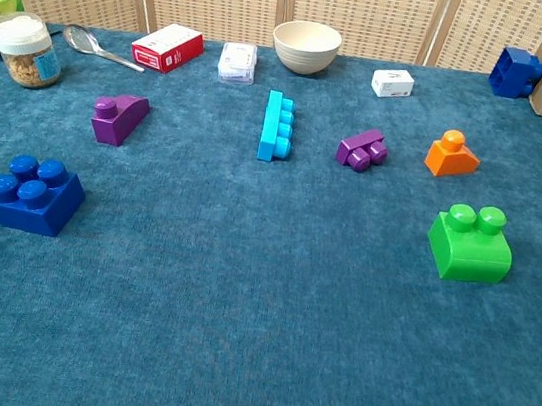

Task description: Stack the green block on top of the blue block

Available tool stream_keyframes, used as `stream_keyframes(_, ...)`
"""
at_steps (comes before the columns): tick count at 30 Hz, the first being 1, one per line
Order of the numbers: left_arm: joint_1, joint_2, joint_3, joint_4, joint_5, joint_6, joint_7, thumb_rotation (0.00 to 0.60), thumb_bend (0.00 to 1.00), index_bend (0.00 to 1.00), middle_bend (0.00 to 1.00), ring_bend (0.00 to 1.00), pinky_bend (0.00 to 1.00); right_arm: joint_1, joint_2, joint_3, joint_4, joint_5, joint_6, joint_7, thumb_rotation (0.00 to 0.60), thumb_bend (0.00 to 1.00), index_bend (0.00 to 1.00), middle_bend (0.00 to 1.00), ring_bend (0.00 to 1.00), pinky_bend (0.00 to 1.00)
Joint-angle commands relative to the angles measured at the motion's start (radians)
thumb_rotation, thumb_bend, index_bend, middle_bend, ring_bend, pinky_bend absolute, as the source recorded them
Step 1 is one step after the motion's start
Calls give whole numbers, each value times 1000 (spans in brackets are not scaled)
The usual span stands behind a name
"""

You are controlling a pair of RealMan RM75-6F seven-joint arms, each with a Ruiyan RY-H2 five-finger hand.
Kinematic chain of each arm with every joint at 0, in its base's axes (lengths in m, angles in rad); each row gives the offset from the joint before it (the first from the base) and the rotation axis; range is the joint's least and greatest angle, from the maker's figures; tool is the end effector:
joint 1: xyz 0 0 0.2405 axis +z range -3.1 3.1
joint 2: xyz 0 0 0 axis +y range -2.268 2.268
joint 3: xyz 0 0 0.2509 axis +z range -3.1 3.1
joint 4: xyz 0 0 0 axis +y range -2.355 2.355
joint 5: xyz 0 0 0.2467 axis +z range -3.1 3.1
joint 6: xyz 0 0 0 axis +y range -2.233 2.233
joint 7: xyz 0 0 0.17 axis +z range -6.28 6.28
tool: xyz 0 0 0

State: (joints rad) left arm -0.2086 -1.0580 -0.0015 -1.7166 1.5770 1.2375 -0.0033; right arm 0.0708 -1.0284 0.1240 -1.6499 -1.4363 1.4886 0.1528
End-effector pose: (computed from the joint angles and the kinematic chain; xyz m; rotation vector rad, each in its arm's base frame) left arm -0.2856 0.2251 0.0813 -1.6884 -1.0307 -0.8604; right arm -0.3250 -0.2225 0.1665 1.2446 -0.9467 1.0067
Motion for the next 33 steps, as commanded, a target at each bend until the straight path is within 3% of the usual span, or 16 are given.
stream_keyframes(1, -44, -42, -6, 12, -1, -53, 33, 550, 301, 218, 91, 13, 0, 1, 1, 5, -2, 12, -3, -5, 524, 243, 174, 155, 29, 186)
stream_keyframes(14, -132, -145, -36, 54, -73, -148, 81, 546, 301, 214, 90, 13, 0, -11, 27, 18, -17, 49, 1, -16, 523, 242, 175, 155, 28, 186)
stream_keyframes(33, -219, -236, -22, 144, -140, -266, 65, 549, 302, 214, 79, 8, 0, -14, 39, 25, -50, 74, -3, -59, 524, 240, 175, 156, 28, 186)
